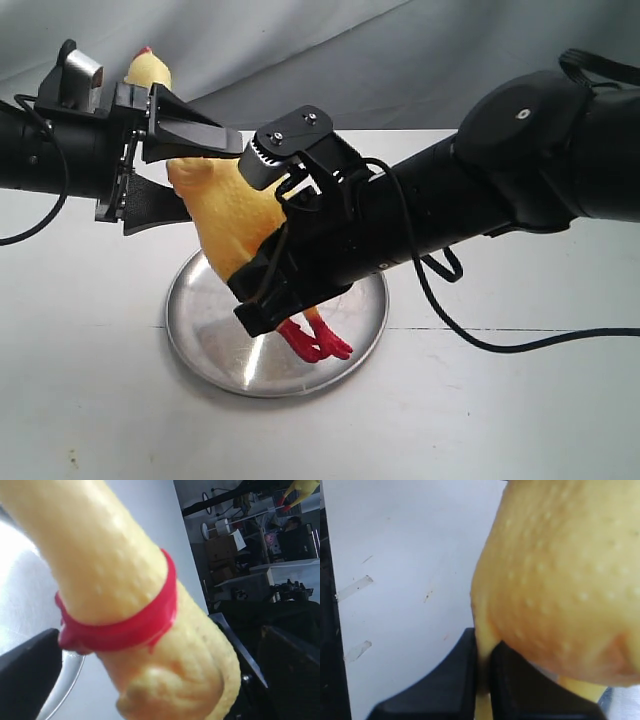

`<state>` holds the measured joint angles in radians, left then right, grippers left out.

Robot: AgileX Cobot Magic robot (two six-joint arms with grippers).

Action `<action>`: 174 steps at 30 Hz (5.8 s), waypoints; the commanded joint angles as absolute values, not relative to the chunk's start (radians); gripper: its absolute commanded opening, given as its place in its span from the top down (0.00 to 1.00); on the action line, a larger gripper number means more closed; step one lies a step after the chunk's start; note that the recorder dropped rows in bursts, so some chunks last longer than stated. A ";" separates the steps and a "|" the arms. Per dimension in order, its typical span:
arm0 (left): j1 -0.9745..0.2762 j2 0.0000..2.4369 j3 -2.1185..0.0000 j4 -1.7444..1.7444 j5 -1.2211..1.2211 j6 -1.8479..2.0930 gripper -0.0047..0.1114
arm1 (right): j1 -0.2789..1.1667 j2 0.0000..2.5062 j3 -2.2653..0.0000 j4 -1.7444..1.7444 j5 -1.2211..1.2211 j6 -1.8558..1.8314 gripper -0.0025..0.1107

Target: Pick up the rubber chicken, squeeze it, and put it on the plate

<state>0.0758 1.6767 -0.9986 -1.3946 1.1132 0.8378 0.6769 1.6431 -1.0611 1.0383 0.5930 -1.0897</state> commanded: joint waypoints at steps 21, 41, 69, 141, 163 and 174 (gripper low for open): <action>0.070 1.677 -1.006 -1.393 1.162 0.874 0.11 | 0.678 1.636 -1.060 1.085 0.592 -1.199 0.98; 0.070 1.677 -1.006 -1.423 1.123 0.943 0.95 | 0.678 1.636 -1.060 1.086 0.587 -1.259 0.98; 0.070 1.677 -1.006 -1.419 1.132 0.932 0.06 | 0.678 1.636 -1.060 1.087 0.589 -1.256 0.98; 0.070 1.677 -1.006 -1.439 1.174 1.029 0.93 | 0.678 1.636 -1.060 1.087 0.589 -1.256 0.98; 0.070 1.677 -1.006 -1.453 1.174 1.049 0.06 | 0.678 1.636 -1.060 1.084 0.589 -1.256 0.98; 0.090 1.677 -1.006 -1.404 1.204 1.049 0.06 | 0.585 1.636 -1.060 1.084 0.493 -1.200 0.98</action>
